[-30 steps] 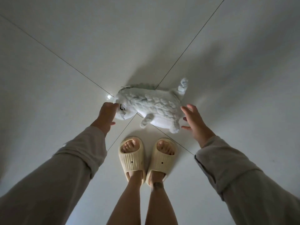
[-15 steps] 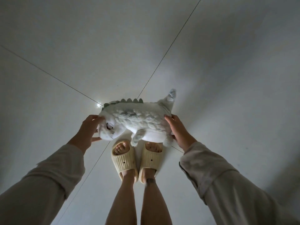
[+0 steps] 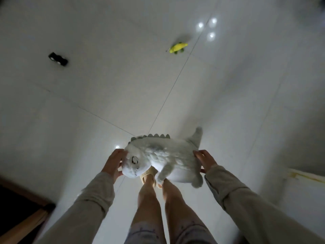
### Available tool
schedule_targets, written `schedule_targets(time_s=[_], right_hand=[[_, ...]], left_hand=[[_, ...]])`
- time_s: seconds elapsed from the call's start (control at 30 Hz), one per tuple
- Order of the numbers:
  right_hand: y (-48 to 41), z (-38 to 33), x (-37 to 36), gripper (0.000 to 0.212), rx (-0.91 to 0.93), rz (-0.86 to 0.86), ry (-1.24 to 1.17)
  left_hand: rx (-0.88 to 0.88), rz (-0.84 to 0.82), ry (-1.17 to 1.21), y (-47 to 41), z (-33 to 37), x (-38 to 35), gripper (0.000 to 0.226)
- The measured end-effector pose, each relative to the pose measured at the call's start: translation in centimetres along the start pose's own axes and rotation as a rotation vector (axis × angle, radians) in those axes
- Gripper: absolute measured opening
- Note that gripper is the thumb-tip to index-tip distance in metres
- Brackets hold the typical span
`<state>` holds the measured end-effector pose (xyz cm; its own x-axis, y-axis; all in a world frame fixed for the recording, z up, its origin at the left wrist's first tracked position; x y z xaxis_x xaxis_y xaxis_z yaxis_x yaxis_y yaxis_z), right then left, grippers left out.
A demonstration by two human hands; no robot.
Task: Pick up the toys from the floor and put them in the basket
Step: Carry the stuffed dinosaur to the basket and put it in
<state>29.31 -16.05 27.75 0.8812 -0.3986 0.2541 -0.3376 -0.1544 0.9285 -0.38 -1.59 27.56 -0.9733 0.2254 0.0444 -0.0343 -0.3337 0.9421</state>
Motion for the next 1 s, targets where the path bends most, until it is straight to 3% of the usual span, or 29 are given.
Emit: schedule_targets(time_s=[0.13,0.27,0.37,0.6,0.8,1.0], right_hand=[[7.8,-2.1,4.0,0.015,0.124,0.046,-0.066],[13.3,-3.1,7.8,0.032,0.276,0.06,-0.049],[15.6,-3.6,9.3,0.023,0.356,0.07,-0.079],[17.4,-5.4,6.0,0.013,0.473,-0.028,-0.033],[17.0,-8.8,2.3,0.031,0.492,-0.06,0.027],[16.0,-15.0,0.5,0.031,0.526,-0.087,0.077]], left_hand=[[-0.063,-0.011,0.096,7.9,0.9,-0.9,0.018],[-0.151,-0.081,0.144,13.5,1.0,-2.3,0.021],[-0.203,-0.104,0.189,16.0,0.3,-2.5,0.022],[-0.274,0.025,0.296,18.7,-1.1,1.1,0.017],[-0.352,0.129,0.407,19.1,1.2,2.5,0.016],[-0.366,0.142,0.444,17.6,5.8,3.7,0.017]])
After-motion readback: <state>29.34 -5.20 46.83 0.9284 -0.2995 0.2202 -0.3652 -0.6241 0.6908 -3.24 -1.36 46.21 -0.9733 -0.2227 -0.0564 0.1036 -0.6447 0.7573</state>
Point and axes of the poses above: each hand's wrist, its own y-axis away from the middle knuckle, its own x-axis out of the back of the hand, z = x × y, the point moved 8 cm from there along -y, towards the middle knuckle, and after that the axes turned 2 degrees about y, right-handed, at the moved point
